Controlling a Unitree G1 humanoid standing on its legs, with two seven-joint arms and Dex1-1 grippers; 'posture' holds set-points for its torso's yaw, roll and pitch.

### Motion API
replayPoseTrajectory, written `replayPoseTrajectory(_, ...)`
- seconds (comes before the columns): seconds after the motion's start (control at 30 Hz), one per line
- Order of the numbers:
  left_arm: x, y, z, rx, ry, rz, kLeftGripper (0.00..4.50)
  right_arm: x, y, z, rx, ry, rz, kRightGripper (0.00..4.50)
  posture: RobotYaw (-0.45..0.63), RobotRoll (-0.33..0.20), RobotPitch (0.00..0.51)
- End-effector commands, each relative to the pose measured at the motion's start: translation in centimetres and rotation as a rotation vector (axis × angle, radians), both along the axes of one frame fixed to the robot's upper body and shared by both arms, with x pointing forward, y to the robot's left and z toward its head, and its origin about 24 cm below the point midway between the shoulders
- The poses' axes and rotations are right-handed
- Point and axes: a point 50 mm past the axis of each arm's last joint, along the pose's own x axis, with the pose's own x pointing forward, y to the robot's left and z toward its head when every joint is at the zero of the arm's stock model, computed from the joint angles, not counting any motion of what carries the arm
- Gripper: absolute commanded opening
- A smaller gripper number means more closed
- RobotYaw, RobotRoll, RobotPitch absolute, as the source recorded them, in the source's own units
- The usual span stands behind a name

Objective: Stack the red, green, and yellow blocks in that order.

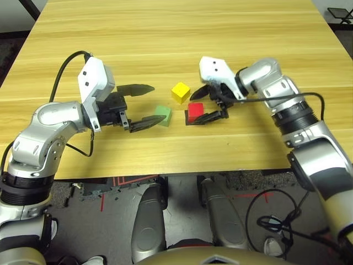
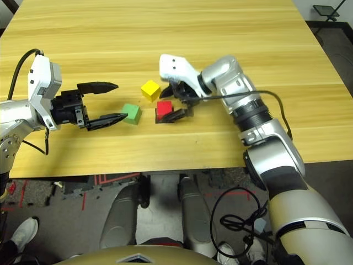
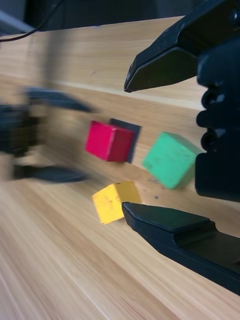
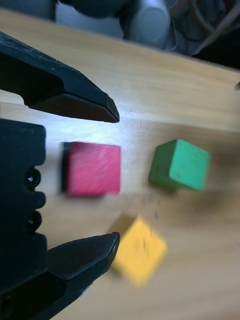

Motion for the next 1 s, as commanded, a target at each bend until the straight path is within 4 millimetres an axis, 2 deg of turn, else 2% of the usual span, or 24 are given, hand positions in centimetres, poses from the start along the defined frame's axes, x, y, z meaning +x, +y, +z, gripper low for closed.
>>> replayPoseTrajectory(0.03,0.5,0.7,-0.8,0.104,-0.041,-0.080,4.50,-0.6,-3.7,1.7,0.009,-0.006,-0.048,4.44,0.14,-0.171,0.261)
replayPoseTrajectory(0.1,0.9,0.8,-1.1,0.156,-0.069,-0.123,4.50,-0.8,-5.5,2.2,-0.015,-0.016,-0.107,4.44,0.12,-0.167,0.260)
replayPoseTrajectory(0.2,1.3,1.0,-1.2,0.215,-0.110,-0.171,4.50,-1.0,-6.8,2.6,-0.032,-0.035,-0.154,4.44,0.08,-0.152,0.258)
replayPoseTrajectory(0.3,2.6,0.7,-1.5,0.308,-0.181,-0.235,4.50,-1.6,-8.2,2.0,-0.014,-0.001,-0.198,4.44,0.05,-0.143,0.257)
replayPoseTrajectory(0.47,4.9,0.1,-1.6,0.298,-0.195,-0.237,4.50,-2.7,-8.3,0.8,0.015,0.043,-0.204,4.44,-0.01,-0.134,0.253)
replayPoseTrajectory(0.63,6.6,-0.6,-2.3,0.270,-0.087,-0.226,4.50,-3.6,-8.5,0.7,0.031,0.049,-0.237,4.44,-0.05,-0.133,0.249)
replayPoseTrajectory(0.83,6.7,-0.6,-3.5,0.307,0.052,-0.255,4.50,-4.3,-8.7,0.7,0.047,0.048,-0.270,4.44,-0.09,-0.136,0.246)
replayPoseTrajectory(1.0,6.5,-0.3,-4.0,0.371,0.100,-0.249,4.50,-4.5,-8.5,0.7,0.054,0.048,-0.274,4.44,-0.09,-0.137,0.250)
